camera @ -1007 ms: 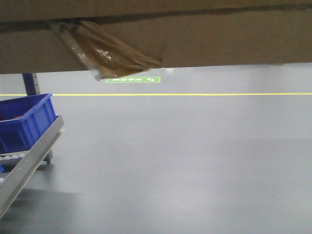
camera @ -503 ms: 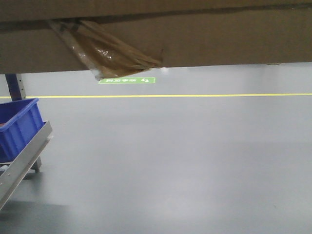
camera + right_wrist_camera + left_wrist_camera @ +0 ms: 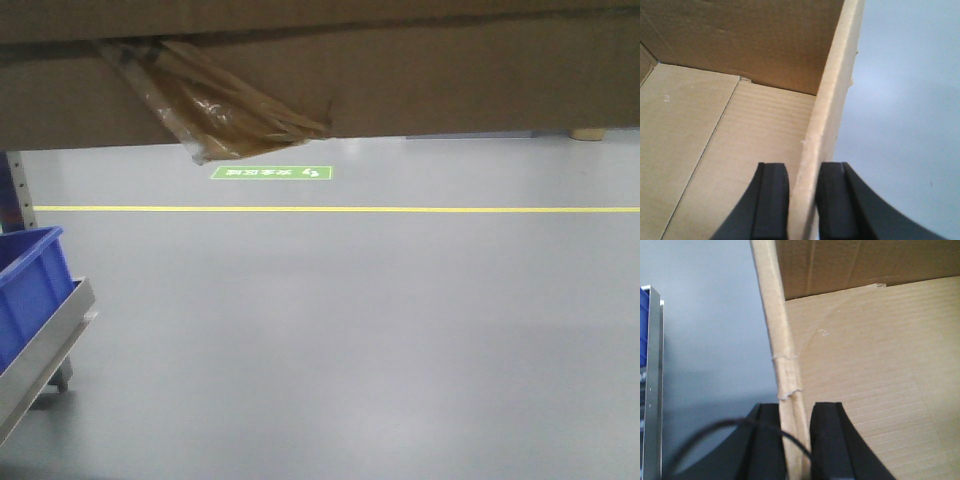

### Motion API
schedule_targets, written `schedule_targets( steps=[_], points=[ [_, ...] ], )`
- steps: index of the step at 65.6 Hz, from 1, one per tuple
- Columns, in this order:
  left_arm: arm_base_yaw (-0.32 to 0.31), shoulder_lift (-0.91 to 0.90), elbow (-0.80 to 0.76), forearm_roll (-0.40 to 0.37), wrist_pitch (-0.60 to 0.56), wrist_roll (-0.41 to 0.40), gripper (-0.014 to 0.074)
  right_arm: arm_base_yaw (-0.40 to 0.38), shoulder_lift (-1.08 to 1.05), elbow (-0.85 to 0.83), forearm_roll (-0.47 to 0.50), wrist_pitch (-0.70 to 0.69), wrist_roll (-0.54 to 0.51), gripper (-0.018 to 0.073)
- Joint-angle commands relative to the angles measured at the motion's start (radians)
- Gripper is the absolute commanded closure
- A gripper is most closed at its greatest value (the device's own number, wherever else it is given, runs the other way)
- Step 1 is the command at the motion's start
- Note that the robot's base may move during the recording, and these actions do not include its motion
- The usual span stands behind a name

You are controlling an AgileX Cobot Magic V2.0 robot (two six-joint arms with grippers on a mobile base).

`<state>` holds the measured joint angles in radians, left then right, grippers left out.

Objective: Grab carton from right shelf to conveyor
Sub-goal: 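Hold the carton with both grippers while the base drives across the floor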

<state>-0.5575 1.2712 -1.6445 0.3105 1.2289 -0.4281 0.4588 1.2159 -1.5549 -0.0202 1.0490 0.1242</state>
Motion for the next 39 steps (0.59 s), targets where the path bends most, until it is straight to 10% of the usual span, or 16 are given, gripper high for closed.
schedule_targets(
  steps=[1,39],
  points=[
    [-0.008,-0.01,-0.006,-0.028,-0.025,0.005,0.0605,0.003,-0.012,-0.008,0.001,-0.069,-0.017,0.0627],
    [-0.008,-0.01,-0.006,-0.009,-0.025,0.005,0.0605,0.003,-0.012,-0.008,0.001,-0.069,-0.017,0.0627]
  ],
)
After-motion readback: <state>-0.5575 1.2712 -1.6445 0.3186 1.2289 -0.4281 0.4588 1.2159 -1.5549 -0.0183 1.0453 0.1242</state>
